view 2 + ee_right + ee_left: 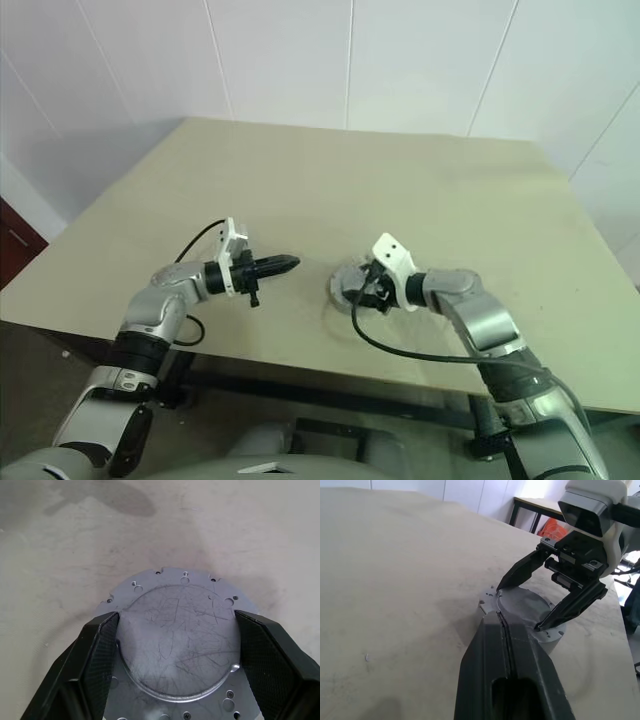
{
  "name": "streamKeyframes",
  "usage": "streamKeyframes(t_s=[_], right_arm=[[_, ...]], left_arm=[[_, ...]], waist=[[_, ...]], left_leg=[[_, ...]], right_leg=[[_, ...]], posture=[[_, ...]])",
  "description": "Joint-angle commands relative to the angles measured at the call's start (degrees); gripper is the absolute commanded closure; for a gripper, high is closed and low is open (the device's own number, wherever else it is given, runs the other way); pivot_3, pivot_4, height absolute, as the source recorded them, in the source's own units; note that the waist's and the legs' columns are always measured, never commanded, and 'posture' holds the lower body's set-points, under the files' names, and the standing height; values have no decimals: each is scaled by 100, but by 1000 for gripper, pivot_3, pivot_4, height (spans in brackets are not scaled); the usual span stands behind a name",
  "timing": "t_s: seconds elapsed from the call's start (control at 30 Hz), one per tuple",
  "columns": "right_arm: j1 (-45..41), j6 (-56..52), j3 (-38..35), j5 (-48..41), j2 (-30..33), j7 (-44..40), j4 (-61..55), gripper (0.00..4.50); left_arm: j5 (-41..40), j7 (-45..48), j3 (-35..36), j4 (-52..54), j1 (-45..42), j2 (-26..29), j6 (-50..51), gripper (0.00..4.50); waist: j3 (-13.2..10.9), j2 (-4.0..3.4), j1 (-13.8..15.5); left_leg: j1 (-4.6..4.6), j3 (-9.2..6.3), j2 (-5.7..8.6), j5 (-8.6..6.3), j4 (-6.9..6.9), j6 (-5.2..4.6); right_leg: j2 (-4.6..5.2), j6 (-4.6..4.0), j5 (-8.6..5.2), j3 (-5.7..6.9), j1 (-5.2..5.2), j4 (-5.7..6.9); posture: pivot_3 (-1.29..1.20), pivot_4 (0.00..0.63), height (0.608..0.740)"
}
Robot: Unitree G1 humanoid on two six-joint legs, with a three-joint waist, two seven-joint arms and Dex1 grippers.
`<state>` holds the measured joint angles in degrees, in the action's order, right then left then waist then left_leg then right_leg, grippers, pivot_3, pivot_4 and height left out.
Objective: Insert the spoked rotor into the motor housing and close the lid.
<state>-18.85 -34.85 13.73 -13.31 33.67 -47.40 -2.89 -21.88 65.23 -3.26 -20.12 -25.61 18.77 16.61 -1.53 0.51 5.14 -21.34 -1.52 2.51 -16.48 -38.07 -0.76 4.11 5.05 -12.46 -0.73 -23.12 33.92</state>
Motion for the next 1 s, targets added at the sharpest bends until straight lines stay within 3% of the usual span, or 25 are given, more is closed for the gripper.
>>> streamKeyframes(t_s=[0.03,0.33,0.53,0.77,1.0], right_arm=[[347,-17,269,546,164,238,685,1286],[519,188,191,419,121,192,847,1286],[467,99,185,365,126,133,842,1286],[383,10,162,313,125,107,810,1286],[385,-64,165,304,93,101,718,1286]], left_arm=[[-8,-10,40,57,-198,-12,-113,4500],[-21,17,13,66,-249,-39,-81,4500],[286,281,-532,-197,-542,-309,-186,4500],[1104,284,-1244,-1283,-975,-743,-836,4500],[1498,-92,-1187,-2526,-1421,-1334,-1925,4500]], waist=[[0,0,-1],[3,4,-1],[5,7,6],[5,8,11],[7,10,47]], left_leg=[[1,0,-1,0,0,0],[4,0,-4,1,-1,-1],[4,2,-4,0,-2,0],[2,2,-4,2,-3,-3],[5,2,-5,0,-5,-1]], right_leg=[[-1,0,0,1,1,0],[-2,1,0,3,3,2],[-1,2,-1,3,6,0],[-3,20,-12,4,4,0],[8,24,-15,17,16,-2]], posture=[[0,0,740],[0,0,740],[0,0,740],[0,0,740],[0,0,740]])
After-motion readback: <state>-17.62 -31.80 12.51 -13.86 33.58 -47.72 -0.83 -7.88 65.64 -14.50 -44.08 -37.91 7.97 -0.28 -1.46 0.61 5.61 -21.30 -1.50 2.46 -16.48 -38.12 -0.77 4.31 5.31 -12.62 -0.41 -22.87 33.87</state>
